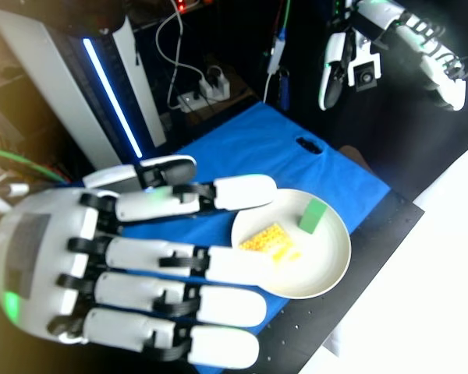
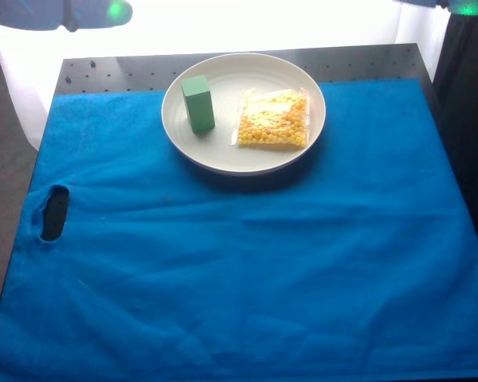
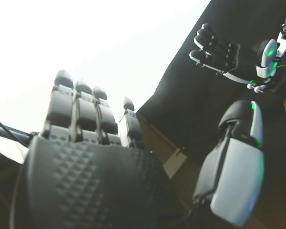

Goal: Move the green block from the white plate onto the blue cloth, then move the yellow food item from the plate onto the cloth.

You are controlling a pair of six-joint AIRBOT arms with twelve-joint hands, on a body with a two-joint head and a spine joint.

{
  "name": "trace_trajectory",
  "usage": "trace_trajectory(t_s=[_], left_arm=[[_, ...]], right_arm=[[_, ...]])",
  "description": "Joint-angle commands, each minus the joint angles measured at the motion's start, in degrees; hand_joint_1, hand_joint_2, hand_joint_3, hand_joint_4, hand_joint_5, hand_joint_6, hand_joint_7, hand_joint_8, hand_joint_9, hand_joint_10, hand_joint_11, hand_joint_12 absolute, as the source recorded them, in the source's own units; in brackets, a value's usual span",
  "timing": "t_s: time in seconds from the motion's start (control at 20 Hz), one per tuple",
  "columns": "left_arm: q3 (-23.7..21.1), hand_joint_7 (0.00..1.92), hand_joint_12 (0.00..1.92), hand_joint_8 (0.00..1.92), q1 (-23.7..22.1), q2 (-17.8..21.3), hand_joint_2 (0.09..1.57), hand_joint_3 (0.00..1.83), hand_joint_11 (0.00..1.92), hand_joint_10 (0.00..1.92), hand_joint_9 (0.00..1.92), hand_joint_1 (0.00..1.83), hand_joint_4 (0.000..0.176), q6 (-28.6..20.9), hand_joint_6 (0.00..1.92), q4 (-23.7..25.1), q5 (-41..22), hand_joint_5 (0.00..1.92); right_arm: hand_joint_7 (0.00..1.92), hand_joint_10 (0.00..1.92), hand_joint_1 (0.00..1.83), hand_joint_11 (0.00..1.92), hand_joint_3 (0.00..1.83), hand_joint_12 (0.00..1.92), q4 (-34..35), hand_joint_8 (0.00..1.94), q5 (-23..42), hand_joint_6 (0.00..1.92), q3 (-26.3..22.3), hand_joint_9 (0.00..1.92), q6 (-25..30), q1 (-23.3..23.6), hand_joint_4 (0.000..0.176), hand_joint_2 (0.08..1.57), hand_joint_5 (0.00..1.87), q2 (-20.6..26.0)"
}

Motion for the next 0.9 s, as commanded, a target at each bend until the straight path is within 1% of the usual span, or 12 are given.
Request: trace_trajectory(t_s=[0.0,0.1,0.2,0.25,0.35,0.4,0.5,0.55,0.65,0.75,0.8,0.85], left_arm=[[0.2,0.44,0.8,0.0,-1.3,-0.2,0.93,0.0,0.29,0.02,0.58,0.5,0.0,-0.1,0.0,-0.7,-6.0,0.37],[0.3,0.46,0.87,0.01,-2.3,-0.5,0.93,0.0,0.3,0.01,0.63,0.49,0.0,-0.1,0.0,0.7,-4.5,0.38],[0.7,0.52,0.81,0.01,-4.1,-1.1,0.93,0.0,0.32,0.01,0.65,0.48,0.0,-1.1,0.0,4.4,-1.5,0.38],[1.2,0.53,0.8,0.0,-5.3,-1.5,0.93,0.0,0.33,0.01,0.65,0.49,0.0,-3.3,0.0,7.5,0.5,0.4],[3.5,0.49,0.72,0.0,-8.0,-2.9,0.96,0.0,0.37,0.0,0.63,0.44,0.0,-11.8,0.0,16.6,4.3,0.36],[4.0,0.47,0.64,0.0,-9.2,-3.3,0.96,0.0,0.39,0.0,0.61,0.41,0.0,-14.4,0.0,20.2,6.6,0.36],[4.0,0.49,0.52,0.0,-11.3,-3.9,0.91,0.0,0.47,0.0,0.63,0.44,0.0,-14.4,0.0,24.6,9.7,0.41],[3.9,0.51,0.52,0.01,-11.9,-4.1,0.9,0.0,0.51,0.01,0.66,0.48,0.0,-14.4,0.01,25.7,10.5,0.44],[3.7,0.5,0.51,0.0,-13.6,-4.8,0.88,0.0,0.53,0.01,0.65,0.55,0.0,-14.4,0.0,29.5,13.3,0.36],[3.4,0.48,0.37,0.0,-14.6,-5.4,0.83,0.0,0.55,0.0,0.61,0.59,0.018,-14.4,0.0,33.0,15.7,0.37],[3.4,0.49,0.3,0.0,-14.9,-5.8,0.82,0.0,0.57,0.0,0.59,0.62,0.022,-14.4,0.0,34.2,16.6,0.39],[3.4,0.48,0.27,0.0,-15.0,-6.3,0.81,0.0,0.56,0.0,0.56,0.68,0.0,-14.4,0.0,35.2,17.4,0.37]], right_arm=[[0.48,0.0,0.34,0.58,0.0,0.08,1.6,0.0,6.6,0.0,0.3,0.48,0.3,1.0,0.0,0.91,0.33,-0.2],[0.48,0.0,0.35,0.59,0.0,0.05,1.6,0.0,6.6,0.02,0.3,0.47,0.3,0.9,0.0,0.95,0.44,-0.2],[0.49,0.0,0.41,0.61,0.01,0.04,1.6,0.0,6.6,0.02,0.5,0.48,0.3,0.9,0.0,1.0,0.47,-0.4],[0.49,0.0,0.42,0.61,0.02,0.04,1.6,0.0,6.6,0.01,0.6,0.48,0.3,0.9,0.0,1.02,0.47,-0.5],[0.51,0.0,0.42,0.61,0.02,0.03,1.6,0.01,6.6,0.02,0.7,0.48,0.3,0.9,0.0,1.06,0.5,-0.9],[0.54,0.0,0.42,0.61,0.01,0.02,1.5,0.01,6.6,0.01,0.8,0.49,0.3,0.9,0.0,1.05,0.55,-1.1],[0.57,0.0,0.45,0.61,0.0,0.02,1.5,0.01,6.6,0.02,1.0,0.5,0.3,0.9,0.0,1.03,0.6,-1.4],[0.56,0.0,0.47,0.6,0.0,0.01,1.5,0.0,6.6,0.0,1.1,0.5,0.3,0.9,0.0,1.02,0.57,-1.5],[0.56,0.0,0.46,0.6,0.0,0.01,1.4,0.0,6.6,0.0,1.1,0.5,0.3,0.9,0.0,1.01,0.54,-1.6],[0.55,0.0,0.44,0.59,0.0,0.01,1.4,0.0,6.6,0.0,1.2,0.48,0.3,0.9,0.0,1.0,0.52,-1.6],[0.57,0.01,0.46,0.6,0.0,0.01,1.4,0.01,6.6,0.01,1.2,0.5,0.3,0.9,0.0,1.0,0.54,-1.6],[0.59,0.01,0.45,0.62,0.0,0.02,1.4,0.02,6.6,0.01,1.2,0.52,0.3,0.9,0.0,0.99,0.55,-1.6]])
